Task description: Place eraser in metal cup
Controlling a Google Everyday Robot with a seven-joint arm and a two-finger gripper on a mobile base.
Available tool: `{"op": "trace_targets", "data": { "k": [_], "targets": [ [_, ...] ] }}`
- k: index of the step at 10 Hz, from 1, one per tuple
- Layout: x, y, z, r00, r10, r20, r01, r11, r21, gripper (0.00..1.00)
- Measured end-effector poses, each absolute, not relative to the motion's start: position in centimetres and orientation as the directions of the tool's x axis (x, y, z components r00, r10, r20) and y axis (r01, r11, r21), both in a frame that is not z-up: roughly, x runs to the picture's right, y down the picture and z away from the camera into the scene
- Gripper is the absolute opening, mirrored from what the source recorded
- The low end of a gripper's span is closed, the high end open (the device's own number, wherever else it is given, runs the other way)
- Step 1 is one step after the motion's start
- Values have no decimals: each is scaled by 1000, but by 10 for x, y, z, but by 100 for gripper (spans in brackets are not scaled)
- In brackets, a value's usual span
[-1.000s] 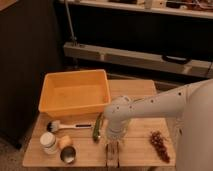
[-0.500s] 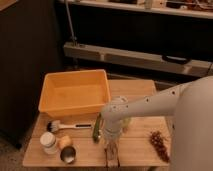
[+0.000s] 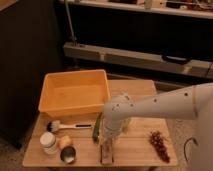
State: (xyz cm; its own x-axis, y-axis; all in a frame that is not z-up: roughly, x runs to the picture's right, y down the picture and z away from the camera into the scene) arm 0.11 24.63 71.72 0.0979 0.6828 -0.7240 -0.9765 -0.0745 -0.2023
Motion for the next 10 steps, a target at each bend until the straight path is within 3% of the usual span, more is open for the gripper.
{"op": "trace_targets", "data": {
  "k": [5, 10],
  "targets": [
    [-71, 172, 660, 248, 649, -719, -940, -17, -340, 0],
    [-101, 171, 635, 396, 464, -792, -909, 79, -408, 0]
  ]
}}
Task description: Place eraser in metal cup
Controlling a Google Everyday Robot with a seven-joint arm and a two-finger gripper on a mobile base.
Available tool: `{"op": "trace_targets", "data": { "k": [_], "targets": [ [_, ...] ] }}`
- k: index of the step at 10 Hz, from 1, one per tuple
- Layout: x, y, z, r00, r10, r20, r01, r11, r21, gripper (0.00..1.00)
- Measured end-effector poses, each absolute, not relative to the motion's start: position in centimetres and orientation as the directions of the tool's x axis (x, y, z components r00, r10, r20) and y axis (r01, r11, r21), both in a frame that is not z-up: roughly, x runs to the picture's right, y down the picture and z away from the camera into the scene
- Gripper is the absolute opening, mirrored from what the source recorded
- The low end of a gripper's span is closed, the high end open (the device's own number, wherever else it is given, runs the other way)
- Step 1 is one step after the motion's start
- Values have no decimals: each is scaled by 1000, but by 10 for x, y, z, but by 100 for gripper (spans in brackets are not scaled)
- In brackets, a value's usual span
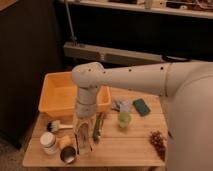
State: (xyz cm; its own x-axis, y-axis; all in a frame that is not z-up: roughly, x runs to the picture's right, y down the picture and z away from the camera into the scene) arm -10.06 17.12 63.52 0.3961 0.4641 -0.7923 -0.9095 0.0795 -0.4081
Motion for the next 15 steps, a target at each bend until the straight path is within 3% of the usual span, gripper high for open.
{"op": "trace_targets", "data": {
  "k": [15],
  "targets": [
    [-166, 232, 621, 589, 119, -800, -805, 173, -567, 0]
  ]
}}
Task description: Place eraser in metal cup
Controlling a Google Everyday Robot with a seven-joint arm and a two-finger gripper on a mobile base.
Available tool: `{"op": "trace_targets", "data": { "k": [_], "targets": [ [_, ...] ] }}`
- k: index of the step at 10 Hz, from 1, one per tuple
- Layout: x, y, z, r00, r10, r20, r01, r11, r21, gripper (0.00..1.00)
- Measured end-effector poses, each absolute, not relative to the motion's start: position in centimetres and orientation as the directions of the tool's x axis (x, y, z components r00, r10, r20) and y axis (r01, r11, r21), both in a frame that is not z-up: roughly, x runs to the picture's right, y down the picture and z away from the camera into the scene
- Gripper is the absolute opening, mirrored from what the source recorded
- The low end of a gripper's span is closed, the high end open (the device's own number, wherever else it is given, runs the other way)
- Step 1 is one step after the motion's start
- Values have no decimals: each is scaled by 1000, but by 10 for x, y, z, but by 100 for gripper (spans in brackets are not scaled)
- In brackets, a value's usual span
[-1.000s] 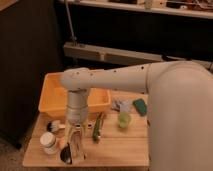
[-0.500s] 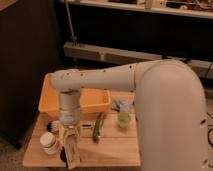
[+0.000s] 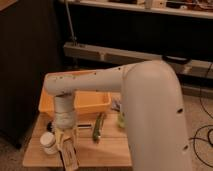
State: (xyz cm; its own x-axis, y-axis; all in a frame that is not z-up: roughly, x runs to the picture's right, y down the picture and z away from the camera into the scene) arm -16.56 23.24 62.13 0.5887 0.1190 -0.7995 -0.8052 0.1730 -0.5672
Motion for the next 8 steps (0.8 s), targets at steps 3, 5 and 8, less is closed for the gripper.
{"op": "trace_targets", "data": {
  "k": [3, 5, 8],
  "targets": [
    [-170, 244, 633, 582, 74, -810, -804, 198, -560, 0],
    [-169, 249, 641, 566, 49, -823, -811, 216, -544, 0],
    [-162, 244, 640, 545, 51, -837, -821, 234, -521, 0]
  ]
}}
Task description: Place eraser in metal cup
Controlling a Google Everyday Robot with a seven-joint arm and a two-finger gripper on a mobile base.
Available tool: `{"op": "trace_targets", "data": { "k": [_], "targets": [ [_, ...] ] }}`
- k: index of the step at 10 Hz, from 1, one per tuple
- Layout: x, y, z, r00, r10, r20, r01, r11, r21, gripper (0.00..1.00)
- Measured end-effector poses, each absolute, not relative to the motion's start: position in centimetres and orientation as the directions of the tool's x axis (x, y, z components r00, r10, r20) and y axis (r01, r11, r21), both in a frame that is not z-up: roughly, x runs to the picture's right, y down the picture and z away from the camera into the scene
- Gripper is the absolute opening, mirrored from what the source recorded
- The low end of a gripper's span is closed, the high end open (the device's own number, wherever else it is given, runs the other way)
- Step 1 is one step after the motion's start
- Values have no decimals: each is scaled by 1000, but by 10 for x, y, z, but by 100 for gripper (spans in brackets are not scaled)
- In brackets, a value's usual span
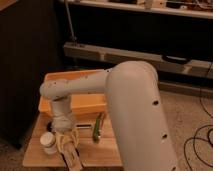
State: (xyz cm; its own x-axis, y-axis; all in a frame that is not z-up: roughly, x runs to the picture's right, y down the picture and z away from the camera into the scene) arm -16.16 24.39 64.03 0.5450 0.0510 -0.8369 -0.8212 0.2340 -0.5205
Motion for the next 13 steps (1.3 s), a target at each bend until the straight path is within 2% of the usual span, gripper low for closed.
{"op": "trace_targets", "data": {
  "k": [4, 9, 10, 13],
  "targets": [
    [-175, 231, 647, 536, 40, -844, -818, 275, -506, 0],
    [-187, 247, 659, 517, -54, -854, -793, 346, -501, 2],
    [-187, 248, 659, 513, -63, -856, -790, 355, -500, 9],
    [-191, 241, 653, 515, -18, -857, -796, 361, -486, 41]
  ]
}}
